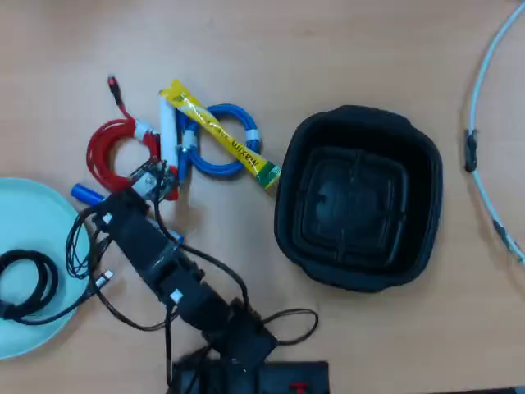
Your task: Pick up the blue pen and put it in the black bowl
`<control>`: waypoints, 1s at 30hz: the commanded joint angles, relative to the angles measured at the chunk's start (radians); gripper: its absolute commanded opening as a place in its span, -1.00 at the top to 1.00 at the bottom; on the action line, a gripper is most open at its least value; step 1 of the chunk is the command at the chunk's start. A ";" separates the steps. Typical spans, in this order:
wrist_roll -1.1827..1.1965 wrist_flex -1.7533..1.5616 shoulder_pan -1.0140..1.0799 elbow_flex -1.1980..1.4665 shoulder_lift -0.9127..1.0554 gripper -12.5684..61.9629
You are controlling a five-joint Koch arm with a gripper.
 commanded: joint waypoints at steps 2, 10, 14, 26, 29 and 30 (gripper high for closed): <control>0.012 -0.037 -0.003 -0.015 -0.014 0.81; 0.043 -0.034 0.002 -0.011 -0.014 0.86; 0.109 0.006 0.000 -0.012 -0.008 0.86; 0.209 0.235 -0.008 -0.025 0.015 0.86; 0.222 0.252 -0.015 -0.035 0.048 0.86; 0.230 0.272 -0.020 -0.043 0.072 0.86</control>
